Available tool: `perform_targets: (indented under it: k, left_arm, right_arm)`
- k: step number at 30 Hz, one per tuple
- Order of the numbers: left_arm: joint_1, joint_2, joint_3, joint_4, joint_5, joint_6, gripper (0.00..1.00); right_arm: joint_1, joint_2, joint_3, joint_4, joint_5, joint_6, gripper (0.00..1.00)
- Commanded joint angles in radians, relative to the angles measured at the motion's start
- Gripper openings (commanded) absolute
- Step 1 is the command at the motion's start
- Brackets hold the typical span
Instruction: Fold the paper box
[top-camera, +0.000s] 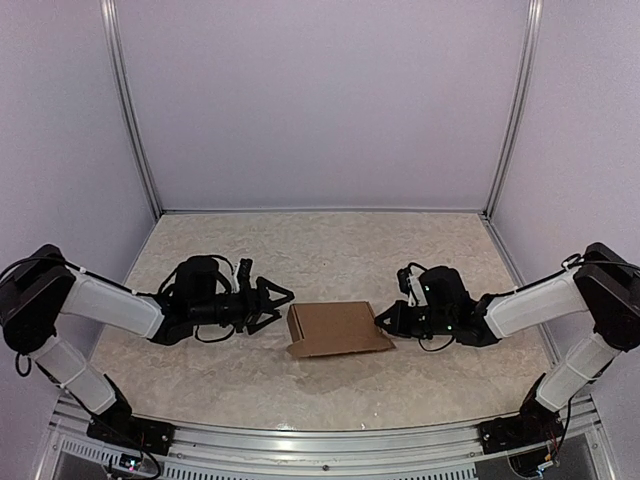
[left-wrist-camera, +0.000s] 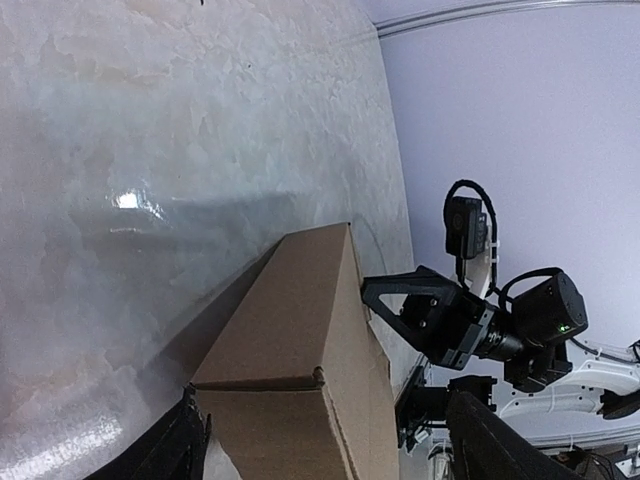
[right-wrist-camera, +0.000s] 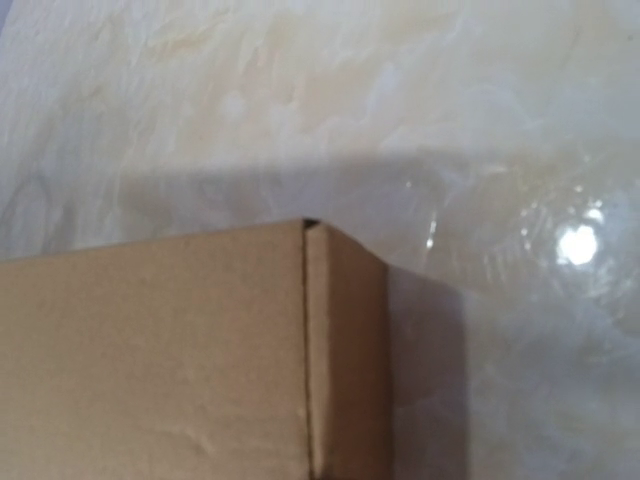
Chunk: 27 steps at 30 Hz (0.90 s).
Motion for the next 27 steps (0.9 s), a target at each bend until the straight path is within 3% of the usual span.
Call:
perform_targets:
  k: [1, 12, 19, 27]
  left_arm:
    - [-0.038, 0.050, 0.017, 0.006, 0.010, -0.092, 0.80]
    - [-0.085, 0.120, 0.034, 0.042, -0.013, -0.158, 0.79]
    - [-0.099, 0.172, 0.037, 0.151, 0.010, -0.219, 0.79]
    - [-0.100, 0.188, 0.041, 0.169, 0.019, -0.230, 0.64]
  right_arm:
    - [0.010, 0.001, 0.018, -0.035, 0.025, -0.013, 0.00]
    - [0.015, 0.002, 0.012, -0.027, 0.026, -0.020, 0.00]
    - [0.020, 0.003, 0.009, -0.022, 0.029, -0.020, 0.00]
    - [0.021, -0.006, 0.003, -0.022, 0.036, -0.018, 0.00]
